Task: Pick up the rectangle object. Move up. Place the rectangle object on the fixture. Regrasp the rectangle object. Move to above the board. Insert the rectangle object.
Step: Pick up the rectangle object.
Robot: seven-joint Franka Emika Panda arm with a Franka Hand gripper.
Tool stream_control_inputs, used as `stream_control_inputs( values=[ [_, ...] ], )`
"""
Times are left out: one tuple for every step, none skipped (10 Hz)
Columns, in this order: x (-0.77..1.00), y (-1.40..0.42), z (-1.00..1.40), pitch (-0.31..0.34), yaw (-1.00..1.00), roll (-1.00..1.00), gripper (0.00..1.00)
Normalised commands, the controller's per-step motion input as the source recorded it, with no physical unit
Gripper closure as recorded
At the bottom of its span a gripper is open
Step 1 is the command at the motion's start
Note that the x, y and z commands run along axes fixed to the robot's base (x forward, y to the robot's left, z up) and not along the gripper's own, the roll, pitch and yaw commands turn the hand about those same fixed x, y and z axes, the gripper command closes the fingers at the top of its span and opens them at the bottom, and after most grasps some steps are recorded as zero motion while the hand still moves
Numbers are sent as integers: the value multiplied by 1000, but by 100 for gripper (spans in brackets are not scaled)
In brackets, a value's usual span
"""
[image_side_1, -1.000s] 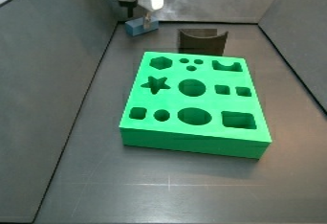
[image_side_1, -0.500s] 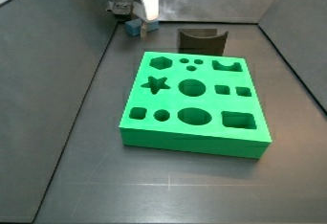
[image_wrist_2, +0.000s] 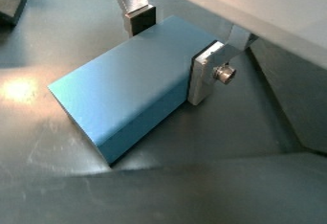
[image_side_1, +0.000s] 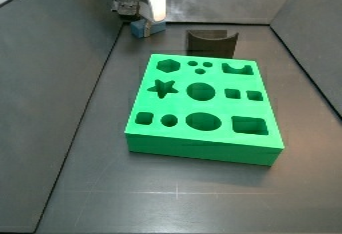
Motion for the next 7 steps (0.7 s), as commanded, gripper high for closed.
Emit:
stream_control_inputs(
  values=[
    [0,0,0,0,0,0,100],
    [0,0,0,0,0,0,100],
    [0,0,0,0,0,0,100],
    [0,0,0,0,0,0,100],
    [0,0,0,0,0,0,100],
    [0,0,0,0,0,0,100],
    [0,0,0,0,0,0,100]
  ],
)
